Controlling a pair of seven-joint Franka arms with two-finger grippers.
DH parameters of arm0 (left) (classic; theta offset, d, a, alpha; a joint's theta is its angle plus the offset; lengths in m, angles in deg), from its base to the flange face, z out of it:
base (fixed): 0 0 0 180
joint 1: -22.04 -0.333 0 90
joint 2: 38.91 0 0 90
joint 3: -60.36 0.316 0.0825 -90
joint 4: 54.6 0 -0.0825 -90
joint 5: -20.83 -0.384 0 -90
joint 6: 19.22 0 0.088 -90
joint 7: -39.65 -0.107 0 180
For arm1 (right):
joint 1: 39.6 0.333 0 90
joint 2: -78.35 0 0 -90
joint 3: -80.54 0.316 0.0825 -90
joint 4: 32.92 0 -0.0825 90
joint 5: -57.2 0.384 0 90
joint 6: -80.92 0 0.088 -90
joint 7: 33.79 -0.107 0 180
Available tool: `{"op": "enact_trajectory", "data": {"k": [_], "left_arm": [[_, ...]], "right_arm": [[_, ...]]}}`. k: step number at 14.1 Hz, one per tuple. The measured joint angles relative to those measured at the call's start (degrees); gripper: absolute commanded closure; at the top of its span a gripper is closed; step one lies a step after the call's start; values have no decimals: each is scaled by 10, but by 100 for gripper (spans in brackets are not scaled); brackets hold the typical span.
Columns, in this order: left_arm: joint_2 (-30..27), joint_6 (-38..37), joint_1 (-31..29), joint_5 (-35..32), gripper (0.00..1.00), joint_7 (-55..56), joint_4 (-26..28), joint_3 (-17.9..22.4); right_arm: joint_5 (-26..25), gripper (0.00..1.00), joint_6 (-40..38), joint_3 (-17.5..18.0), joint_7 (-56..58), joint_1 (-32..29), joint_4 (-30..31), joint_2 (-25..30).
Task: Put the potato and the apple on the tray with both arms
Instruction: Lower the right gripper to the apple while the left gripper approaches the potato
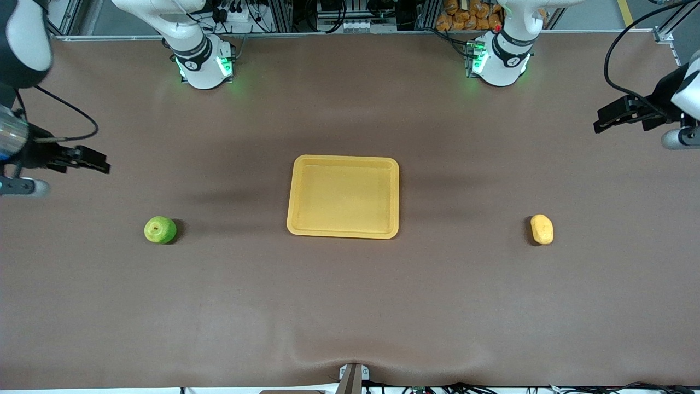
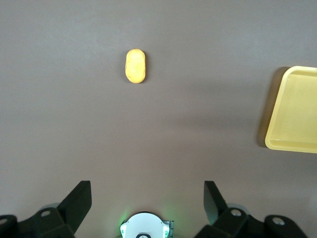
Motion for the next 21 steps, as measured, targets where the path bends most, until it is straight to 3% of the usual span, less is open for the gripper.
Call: {"op": "enact_trajectory", "data": {"k": [5, 15, 21], "left_arm": [[32, 6, -17, 0, 0, 0, 0, 1], [164, 61, -54, 0, 0, 0, 12, 2], [219, 114, -91, -5, 0, 1, 13, 2]], "right_arm": [[0, 0, 82, 0, -2, 28, 44, -14], [0, 0, 358, -8, 108, -31, 234, -25], [0, 0, 427, -8, 133, -39, 253, -98]]}}
